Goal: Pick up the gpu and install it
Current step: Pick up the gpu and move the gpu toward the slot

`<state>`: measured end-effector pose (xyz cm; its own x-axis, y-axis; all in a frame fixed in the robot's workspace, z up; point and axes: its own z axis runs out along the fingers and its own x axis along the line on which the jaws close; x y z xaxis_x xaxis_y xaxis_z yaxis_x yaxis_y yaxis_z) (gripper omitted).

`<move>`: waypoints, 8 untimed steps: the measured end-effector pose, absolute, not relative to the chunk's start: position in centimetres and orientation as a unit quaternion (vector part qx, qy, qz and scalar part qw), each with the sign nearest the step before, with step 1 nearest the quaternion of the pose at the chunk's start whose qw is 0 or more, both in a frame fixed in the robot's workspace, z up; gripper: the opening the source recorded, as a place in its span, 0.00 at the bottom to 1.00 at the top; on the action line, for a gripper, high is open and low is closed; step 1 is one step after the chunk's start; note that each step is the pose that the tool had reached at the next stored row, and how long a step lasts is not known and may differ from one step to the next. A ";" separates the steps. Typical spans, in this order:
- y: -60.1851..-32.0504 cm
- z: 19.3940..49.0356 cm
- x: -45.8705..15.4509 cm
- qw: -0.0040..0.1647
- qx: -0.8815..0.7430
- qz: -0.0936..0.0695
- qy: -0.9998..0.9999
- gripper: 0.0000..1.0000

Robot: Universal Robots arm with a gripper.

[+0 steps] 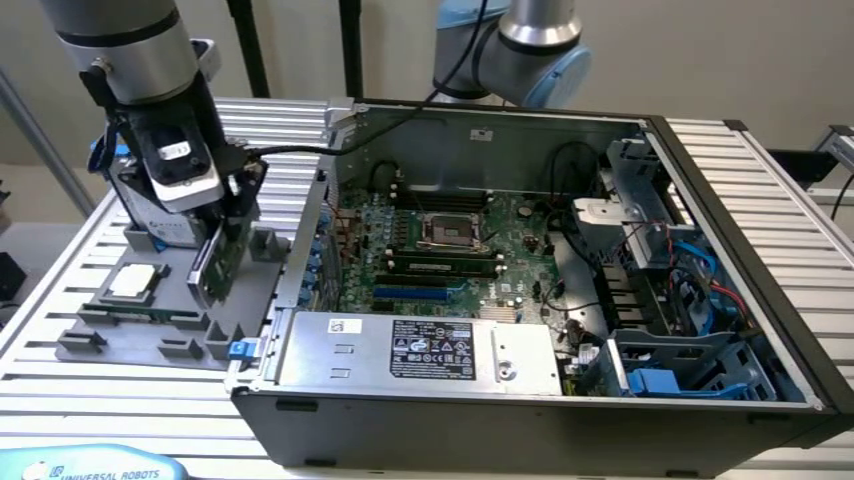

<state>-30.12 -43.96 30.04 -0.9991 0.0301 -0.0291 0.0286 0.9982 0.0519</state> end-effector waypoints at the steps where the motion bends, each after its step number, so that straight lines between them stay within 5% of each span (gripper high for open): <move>1: -44.0 30.5 -30.0 0.015 0.015 0.026 0.999 0.27; 8: -44.0 33.0 -28.9 0.015 0.013 0.034 0.999 0.27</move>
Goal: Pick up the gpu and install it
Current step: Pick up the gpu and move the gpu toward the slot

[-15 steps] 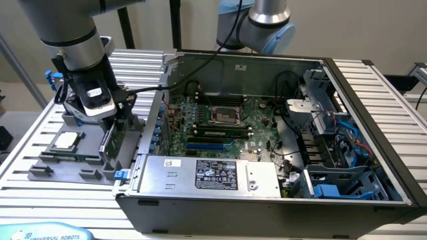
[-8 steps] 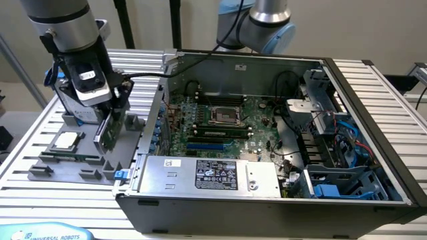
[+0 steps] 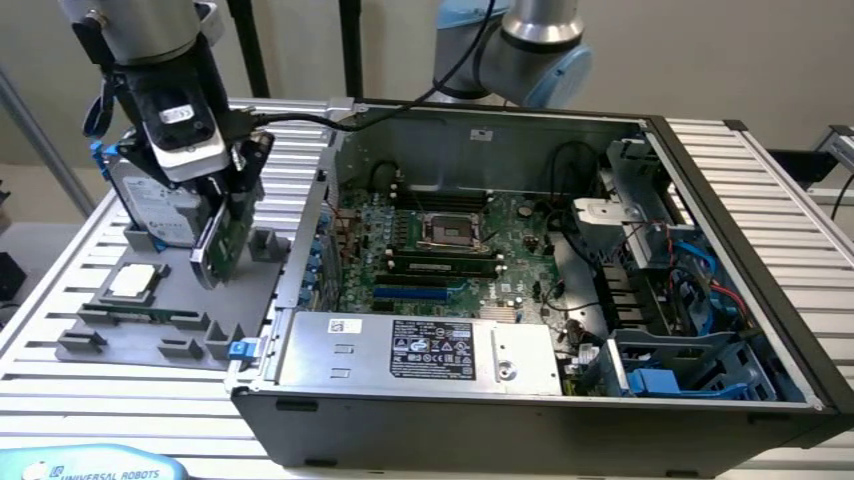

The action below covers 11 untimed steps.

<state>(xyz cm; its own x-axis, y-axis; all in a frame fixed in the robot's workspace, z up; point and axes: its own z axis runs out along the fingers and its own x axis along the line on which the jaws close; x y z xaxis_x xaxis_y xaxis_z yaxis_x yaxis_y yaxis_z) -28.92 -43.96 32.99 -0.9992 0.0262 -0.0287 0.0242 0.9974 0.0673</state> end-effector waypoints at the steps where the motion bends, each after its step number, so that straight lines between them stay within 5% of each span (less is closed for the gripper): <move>1: -44.0 33.3 -28.7 0.015 0.012 0.035 0.999 0.27; 11: -44.1 37.7 -26.5 0.014 0.006 0.042 0.999 0.27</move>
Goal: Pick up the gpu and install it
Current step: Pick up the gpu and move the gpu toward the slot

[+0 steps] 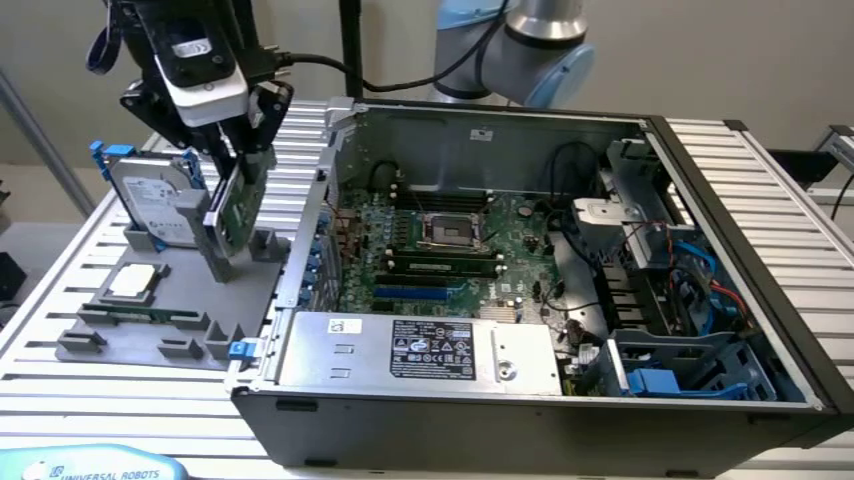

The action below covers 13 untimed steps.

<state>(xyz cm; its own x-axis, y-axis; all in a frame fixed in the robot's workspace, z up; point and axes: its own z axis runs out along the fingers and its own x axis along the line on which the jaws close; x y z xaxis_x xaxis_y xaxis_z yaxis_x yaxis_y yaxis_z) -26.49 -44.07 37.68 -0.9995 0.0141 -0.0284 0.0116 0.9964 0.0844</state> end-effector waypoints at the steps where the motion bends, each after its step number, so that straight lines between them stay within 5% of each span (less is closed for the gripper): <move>1: -44.1 38.1 -26.3 0.014 0.006 0.043 0.999 0.27; 13: -44.3 42.7 -22.1 0.013 -0.001 0.055 0.998 0.27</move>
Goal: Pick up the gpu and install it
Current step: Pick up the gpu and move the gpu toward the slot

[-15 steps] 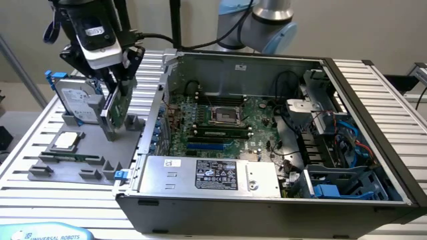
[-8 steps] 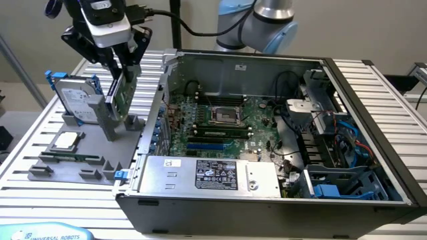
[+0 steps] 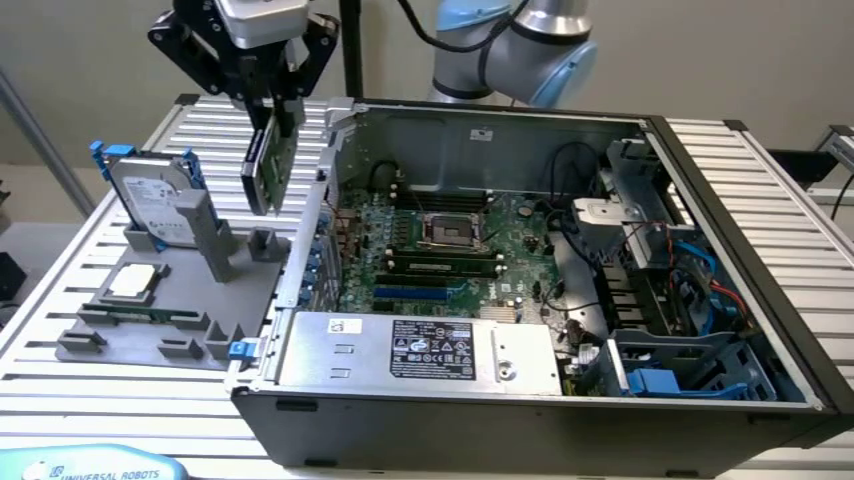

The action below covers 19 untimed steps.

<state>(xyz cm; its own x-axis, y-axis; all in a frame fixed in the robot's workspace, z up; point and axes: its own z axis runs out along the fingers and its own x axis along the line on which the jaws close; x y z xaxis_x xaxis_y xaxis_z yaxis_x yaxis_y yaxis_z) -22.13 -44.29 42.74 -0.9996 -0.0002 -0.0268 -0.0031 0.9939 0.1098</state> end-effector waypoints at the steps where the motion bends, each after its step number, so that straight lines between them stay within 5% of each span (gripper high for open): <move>1: -44.3 42.8 -21.7 0.013 -0.001 0.055 0.998 0.27; 19: -44.3 41.5 -13.5 0.013 -0.001 0.051 0.999 0.27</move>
<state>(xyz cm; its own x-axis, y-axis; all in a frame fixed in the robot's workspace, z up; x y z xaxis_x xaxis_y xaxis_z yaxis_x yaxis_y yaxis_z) -13.50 -44.29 41.53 -0.9997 -0.0005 -0.0253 -0.0031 0.9948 0.1019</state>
